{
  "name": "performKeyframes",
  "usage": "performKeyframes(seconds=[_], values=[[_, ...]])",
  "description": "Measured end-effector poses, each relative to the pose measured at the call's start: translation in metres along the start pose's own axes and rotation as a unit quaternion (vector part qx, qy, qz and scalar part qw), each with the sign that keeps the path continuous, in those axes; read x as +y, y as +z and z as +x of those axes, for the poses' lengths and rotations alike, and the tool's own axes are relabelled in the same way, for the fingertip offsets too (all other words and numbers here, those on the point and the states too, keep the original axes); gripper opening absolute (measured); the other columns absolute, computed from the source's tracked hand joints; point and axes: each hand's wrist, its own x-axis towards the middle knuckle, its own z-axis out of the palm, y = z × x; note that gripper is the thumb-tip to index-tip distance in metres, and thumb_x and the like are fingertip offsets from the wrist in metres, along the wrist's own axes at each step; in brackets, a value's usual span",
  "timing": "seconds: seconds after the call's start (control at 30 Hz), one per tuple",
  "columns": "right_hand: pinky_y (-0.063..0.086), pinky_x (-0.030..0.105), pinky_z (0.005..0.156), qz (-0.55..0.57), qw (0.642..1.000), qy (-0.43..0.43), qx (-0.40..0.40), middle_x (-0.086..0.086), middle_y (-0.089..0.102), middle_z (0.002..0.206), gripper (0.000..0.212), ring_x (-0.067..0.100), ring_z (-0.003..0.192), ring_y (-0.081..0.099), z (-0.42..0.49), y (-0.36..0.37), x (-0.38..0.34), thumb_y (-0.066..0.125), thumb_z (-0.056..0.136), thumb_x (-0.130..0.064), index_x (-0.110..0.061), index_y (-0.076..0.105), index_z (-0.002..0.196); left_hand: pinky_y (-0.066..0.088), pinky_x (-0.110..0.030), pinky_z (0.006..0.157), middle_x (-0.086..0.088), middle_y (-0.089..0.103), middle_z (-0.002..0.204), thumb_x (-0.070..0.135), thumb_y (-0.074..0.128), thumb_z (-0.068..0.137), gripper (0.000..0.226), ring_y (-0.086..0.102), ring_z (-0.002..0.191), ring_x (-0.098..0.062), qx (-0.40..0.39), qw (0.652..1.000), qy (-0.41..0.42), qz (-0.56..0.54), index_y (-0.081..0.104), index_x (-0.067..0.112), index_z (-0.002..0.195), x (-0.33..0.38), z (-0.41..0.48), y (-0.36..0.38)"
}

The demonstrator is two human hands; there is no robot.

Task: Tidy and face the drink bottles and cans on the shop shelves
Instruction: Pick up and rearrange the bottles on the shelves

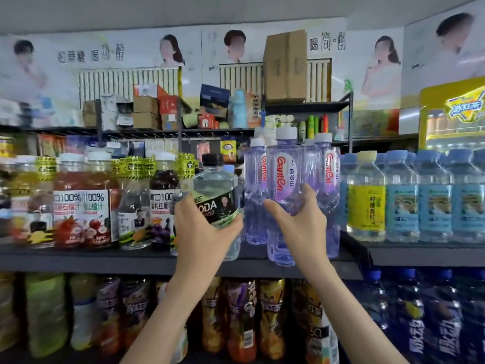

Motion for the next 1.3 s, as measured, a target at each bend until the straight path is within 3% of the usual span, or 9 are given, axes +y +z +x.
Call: performKeyframes(seconds=[0.17,0.27,0.47,0.67,0.8,0.93,1.03,1.13,1.3], values=[[0.017,0.029,0.113,-0.058,0.997,-0.045,-0.001,-0.002,0.012,0.158,0.098,0.012,0.144,0.011,0.000,0.019,0.013,0.068,0.083,-0.034,-0.019,-0.001,0.151,0.046,-0.036,0.089,0.002,0.038,0.103,0.035,0.079,0.066,0.060,0.044,0.102,-0.018,-0.028,0.999,0.020,-0.017,0.041,0.018,0.109,-0.021,0.013,-0.005],[0.012,0.027,0.112,-0.168,0.978,-0.121,0.014,0.005,0.003,0.158,0.102,0.010,0.142,0.001,-0.009,0.029,0.025,0.067,0.084,-0.027,-0.019,-0.014,0.146,0.044,-0.032,0.086,0.004,0.037,0.102,0.038,0.078,0.067,0.062,0.044,0.102,-0.017,-0.047,0.998,0.027,-0.037,0.039,0.019,0.112,-0.027,0.017,-0.004],[0.032,0.041,0.096,-0.305,0.936,-0.122,0.128,0.023,0.040,0.130,0.086,0.023,0.113,0.027,-0.028,0.039,0.045,0.069,0.084,-0.026,-0.002,0.017,0.148,0.040,-0.029,0.080,0.002,0.040,0.101,0.041,0.077,0.063,0.067,0.045,0.100,-0.017,-0.084,0.995,0.033,-0.048,0.043,0.015,0.114,-0.038,0.019,0.002],[0.029,0.032,0.101,-0.292,0.948,-0.072,0.101,0.015,0.036,0.141,0.076,0.021,0.126,0.023,-0.030,0.034,0.038,0.060,0.091,-0.019,-0.008,0.012,0.149,0.040,-0.033,0.090,0.004,0.038,0.103,0.042,0.075,0.063,0.070,0.039,0.104,-0.016,-0.108,0.992,0.026,-0.057,0.042,0.014,0.119,-0.040,0.014,0.003],[0.031,0.028,0.100,-0.257,0.948,-0.121,0.143,0.006,0.043,0.132,0.069,0.016,0.120,0.027,-0.043,0.038,0.021,0.063,0.087,-0.030,-0.008,0.031,0.145,0.032,-0.026,0.091,0.002,0.037,0.109,0.040,0.075,0.063,0.072,0.034,0.106,-0.013,-0.102,0.992,0.038,-0.061,0.040,0.011,0.120,-0.037,0.008,0.001],[0.043,0.010,0.081,-0.024,0.997,-0.063,-0.044,-0.022,0.060,0.103,0.036,-0.008,0.096,0.056,-0.062,0.040,-0.021,0.056,0.085,-0.042,-0.033,0.052,0.119,0.021,-0.016,0.086,0.003,0.033,0.108,0.043,0.070,0.063,0.078,0.025,0.102,-0.005,-0.111,0.989,0.078,-0.059,0.039,0.005,0.124,-0.028,0.002,-0.003],[0.049,0.025,0.077,0.059,0.988,0.000,-0.145,-0.012,0.067,0.087,0.023,0.002,0.081,0.062,-0.061,0.039,-0.026,0.068,0.079,-0.049,-0.034,0.060,0.095,0.030,-0.029,0.099,-0.003,0.032,0.117,0.026,0.069,0.071,0.079,0.028,0.113,-0.017,-0.137,0.984,0.112,-0.018,0.029,0.001,0.134,-0.024,-0.006,-0.005],[0.050,0.040,0.076,0.036,0.995,-0.007,-0.094,-0.005,0.070,0.082,0.030,0.016,0.077,0.063,-0.060,0.037,-0.023,0.074,0.072,-0.046,-0.024,0.062,0.088,0.018,-0.019,0.100,-0.007,0.028,0.128,0.014,0.070,0.074,0.086,0.024,0.123,-0.020,-0.160,0.975,0.156,0.010,0.019,0.000,0.141,-0.020,-0.014,-0.006],[0.049,0.043,0.071,0.033,0.999,-0.010,-0.013,0.004,0.069,0.078,0.026,0.027,0.078,0.063,-0.067,0.020,-0.020,0.073,0.077,-0.039,-0.015,0.062,0.082,0.020,-0.019,0.103,0.011,0.023,0.135,0.049,0.069,0.077,0.090,0.022,0.128,-0.006,-0.331,0.928,0.168,0.025,0.017,0.021,0.145,-0.018,0.008,-0.018]])
